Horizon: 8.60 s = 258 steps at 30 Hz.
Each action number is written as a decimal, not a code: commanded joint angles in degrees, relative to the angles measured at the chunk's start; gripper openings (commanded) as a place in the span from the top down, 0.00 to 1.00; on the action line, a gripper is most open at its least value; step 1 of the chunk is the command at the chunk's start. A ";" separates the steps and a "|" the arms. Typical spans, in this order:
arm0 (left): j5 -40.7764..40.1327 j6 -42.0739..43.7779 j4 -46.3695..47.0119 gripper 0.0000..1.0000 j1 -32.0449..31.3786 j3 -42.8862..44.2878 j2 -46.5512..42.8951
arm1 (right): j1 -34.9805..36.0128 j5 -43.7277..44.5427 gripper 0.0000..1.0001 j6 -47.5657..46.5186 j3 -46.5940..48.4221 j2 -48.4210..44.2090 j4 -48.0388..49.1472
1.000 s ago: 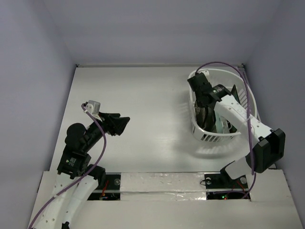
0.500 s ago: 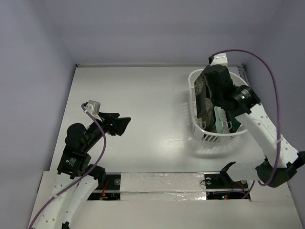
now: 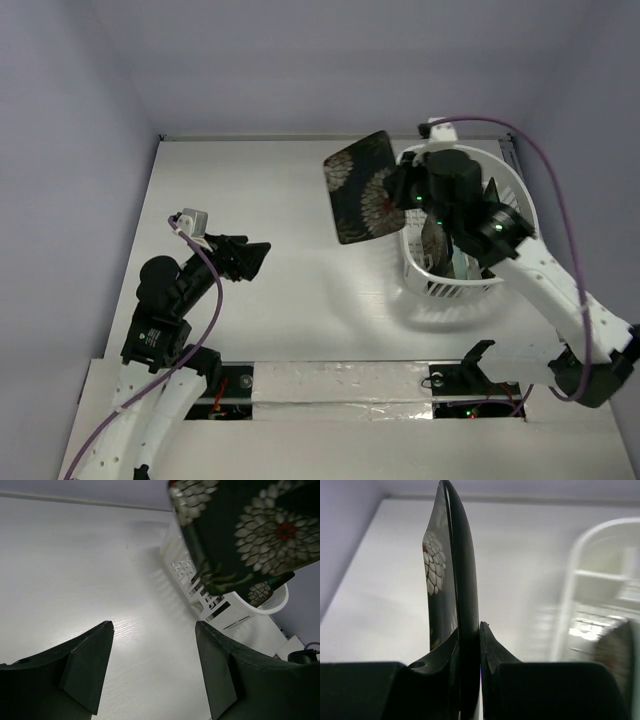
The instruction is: Unload the plates from the dish rack
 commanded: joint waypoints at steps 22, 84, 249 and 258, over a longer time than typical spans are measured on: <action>-1.62 -0.06 0.48 0.41 0.98 0.45 -0.08 | 10.40 -10.67 1.00 30.91 -0.78 43.09 51.55; -1.61 0.11 0.65 0.41 0.98 0.54 0.19 | 10.93 16.56 1.00 12.65 0.37 25.73 24.32; -2.05 0.11 0.47 0.29 1.50 0.71 -2.19 | 6.71 -22.01 0.90 42.95 7.75 57.60 54.90; -2.06 0.11 0.56 0.30 1.50 0.63 -2.27 | 7.24 -20.43 0.34 39.80 7.58 56.81 47.88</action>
